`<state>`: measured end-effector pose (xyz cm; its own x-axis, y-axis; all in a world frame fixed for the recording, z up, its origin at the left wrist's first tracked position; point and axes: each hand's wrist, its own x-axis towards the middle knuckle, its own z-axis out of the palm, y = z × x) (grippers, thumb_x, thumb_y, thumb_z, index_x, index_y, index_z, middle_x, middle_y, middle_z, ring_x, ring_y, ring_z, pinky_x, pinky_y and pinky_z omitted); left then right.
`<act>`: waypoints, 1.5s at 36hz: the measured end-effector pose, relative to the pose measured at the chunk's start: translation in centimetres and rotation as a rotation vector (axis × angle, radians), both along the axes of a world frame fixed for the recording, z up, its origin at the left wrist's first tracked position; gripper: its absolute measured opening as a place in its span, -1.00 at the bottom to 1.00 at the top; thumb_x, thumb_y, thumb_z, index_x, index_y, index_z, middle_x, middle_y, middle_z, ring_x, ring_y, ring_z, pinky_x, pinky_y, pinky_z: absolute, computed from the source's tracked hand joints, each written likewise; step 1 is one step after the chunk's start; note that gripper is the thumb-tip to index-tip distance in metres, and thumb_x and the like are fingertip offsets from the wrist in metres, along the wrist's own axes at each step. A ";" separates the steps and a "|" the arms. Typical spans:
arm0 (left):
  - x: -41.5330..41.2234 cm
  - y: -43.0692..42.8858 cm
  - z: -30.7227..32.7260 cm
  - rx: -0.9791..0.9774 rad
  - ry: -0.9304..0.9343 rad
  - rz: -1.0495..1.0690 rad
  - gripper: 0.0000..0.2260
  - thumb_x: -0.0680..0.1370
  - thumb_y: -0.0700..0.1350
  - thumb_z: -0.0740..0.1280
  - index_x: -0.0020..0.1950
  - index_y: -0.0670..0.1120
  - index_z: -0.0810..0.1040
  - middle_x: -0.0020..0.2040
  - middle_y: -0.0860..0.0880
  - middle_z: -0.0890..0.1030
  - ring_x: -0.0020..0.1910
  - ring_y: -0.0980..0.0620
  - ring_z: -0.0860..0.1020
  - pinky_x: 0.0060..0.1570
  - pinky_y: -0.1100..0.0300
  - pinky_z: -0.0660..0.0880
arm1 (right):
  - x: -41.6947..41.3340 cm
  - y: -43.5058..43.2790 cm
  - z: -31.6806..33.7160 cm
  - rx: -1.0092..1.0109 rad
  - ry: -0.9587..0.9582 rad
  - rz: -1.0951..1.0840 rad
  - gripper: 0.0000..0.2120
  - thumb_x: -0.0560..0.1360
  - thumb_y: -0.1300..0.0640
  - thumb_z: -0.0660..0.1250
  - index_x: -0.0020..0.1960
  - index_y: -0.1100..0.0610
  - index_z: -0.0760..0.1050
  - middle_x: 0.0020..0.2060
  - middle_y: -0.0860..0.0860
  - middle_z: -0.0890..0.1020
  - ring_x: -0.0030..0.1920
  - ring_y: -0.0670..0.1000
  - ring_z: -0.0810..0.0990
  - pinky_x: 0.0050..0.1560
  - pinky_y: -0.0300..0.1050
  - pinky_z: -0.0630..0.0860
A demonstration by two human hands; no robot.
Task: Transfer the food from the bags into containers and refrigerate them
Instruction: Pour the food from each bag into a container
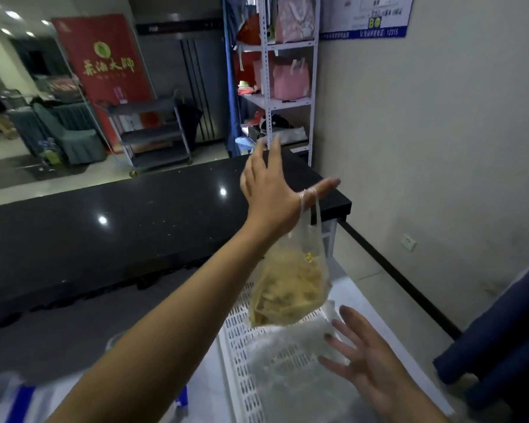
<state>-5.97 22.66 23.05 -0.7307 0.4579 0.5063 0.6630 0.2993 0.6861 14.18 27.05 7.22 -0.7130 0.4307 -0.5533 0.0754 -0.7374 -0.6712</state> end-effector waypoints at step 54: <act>7.4 -61.0 -11.4 -0.257 -0.158 0.838 -0.15 0.45 0.44 0.26 0.61 0.05 0.14 0.63 -0.08 0.05 0.60 -0.14 0.02 0.50 -0.16 0.02 | 2.5 -36.1 -1.7 0.220 -0.026 0.534 -0.45 0.29 0.08 0.45 0.28 0.03 0.56 0.17 0.11 0.68 -0.02 0.10 0.67 -0.03 0.12 0.58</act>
